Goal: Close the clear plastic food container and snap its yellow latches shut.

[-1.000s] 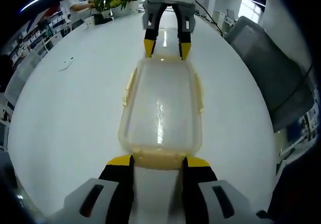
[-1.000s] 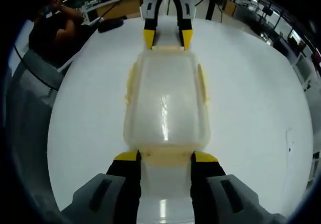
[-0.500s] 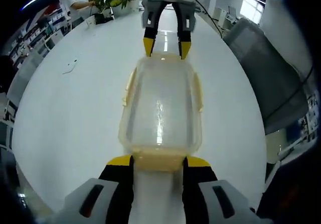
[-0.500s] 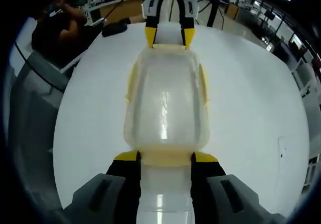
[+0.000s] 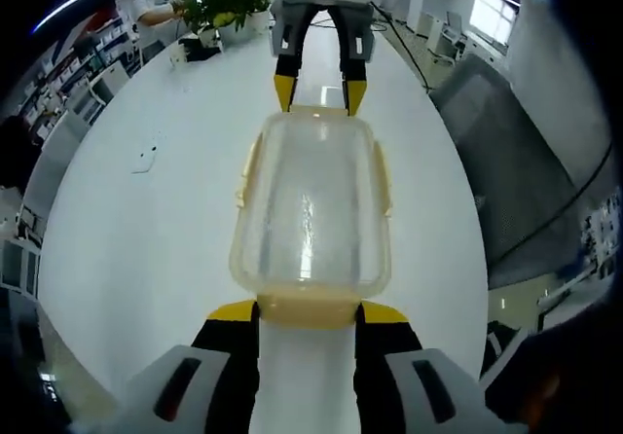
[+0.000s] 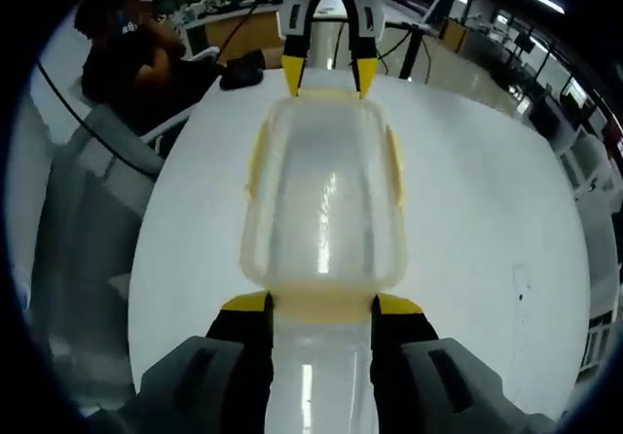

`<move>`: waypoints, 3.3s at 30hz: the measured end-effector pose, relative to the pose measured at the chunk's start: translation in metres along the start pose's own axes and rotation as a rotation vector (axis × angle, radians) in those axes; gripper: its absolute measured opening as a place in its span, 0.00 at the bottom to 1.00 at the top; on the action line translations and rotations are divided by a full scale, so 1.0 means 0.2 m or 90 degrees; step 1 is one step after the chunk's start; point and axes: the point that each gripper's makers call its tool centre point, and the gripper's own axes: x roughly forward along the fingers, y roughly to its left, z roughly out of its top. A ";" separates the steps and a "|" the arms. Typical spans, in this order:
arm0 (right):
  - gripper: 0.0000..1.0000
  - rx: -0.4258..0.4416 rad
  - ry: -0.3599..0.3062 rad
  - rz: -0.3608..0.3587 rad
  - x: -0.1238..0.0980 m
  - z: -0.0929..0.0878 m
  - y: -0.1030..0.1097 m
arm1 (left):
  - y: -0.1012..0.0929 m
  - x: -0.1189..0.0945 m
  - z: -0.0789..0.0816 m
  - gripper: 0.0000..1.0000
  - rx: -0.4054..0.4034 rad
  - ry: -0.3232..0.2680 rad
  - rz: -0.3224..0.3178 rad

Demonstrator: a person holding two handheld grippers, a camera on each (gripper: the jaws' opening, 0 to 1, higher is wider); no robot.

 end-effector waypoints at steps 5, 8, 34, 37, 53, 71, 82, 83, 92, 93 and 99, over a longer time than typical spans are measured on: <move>0.35 0.005 0.002 0.002 -0.10 -0.10 0.01 | -0.02 0.03 0.15 0.31 0.007 -0.011 0.005; 0.35 0.008 0.005 0.000 -0.15 -0.17 0.01 | -0.03 0.06 0.23 0.31 0.006 -0.021 0.009; 0.35 0.024 0.043 -0.006 -0.35 -0.68 0.12 | -0.07 0.39 0.66 0.32 0.032 -0.059 0.003; 0.35 0.028 0.047 -0.008 -0.36 -0.73 0.12 | -0.06 0.44 0.70 0.32 0.036 -0.060 0.006; 0.36 0.034 0.079 -0.008 -0.35 -0.91 0.09 | -0.04 0.58 0.81 0.32 0.046 -0.068 0.018; 0.36 0.036 0.087 0.011 -0.37 -0.93 0.13 | -0.08 0.59 0.83 0.32 0.044 -0.062 0.002; 0.36 0.037 0.090 0.014 -0.35 -0.94 0.12 | -0.08 0.58 0.83 0.32 0.048 -0.058 0.002; 0.36 0.036 0.090 0.014 -0.35 -0.94 0.12 | -0.08 0.58 0.83 0.32 0.048 -0.059 0.002; 0.36 0.033 0.093 0.019 -0.35 -0.93 0.12 | -0.08 0.57 0.82 0.32 0.045 -0.061 0.000; 0.36 0.036 0.092 0.021 -0.35 -0.93 0.12 | -0.08 0.57 0.82 0.32 0.047 -0.059 -0.001; 0.36 0.032 0.093 0.020 -0.35 -0.93 0.12 | -0.09 0.58 0.81 0.32 0.046 -0.055 -0.003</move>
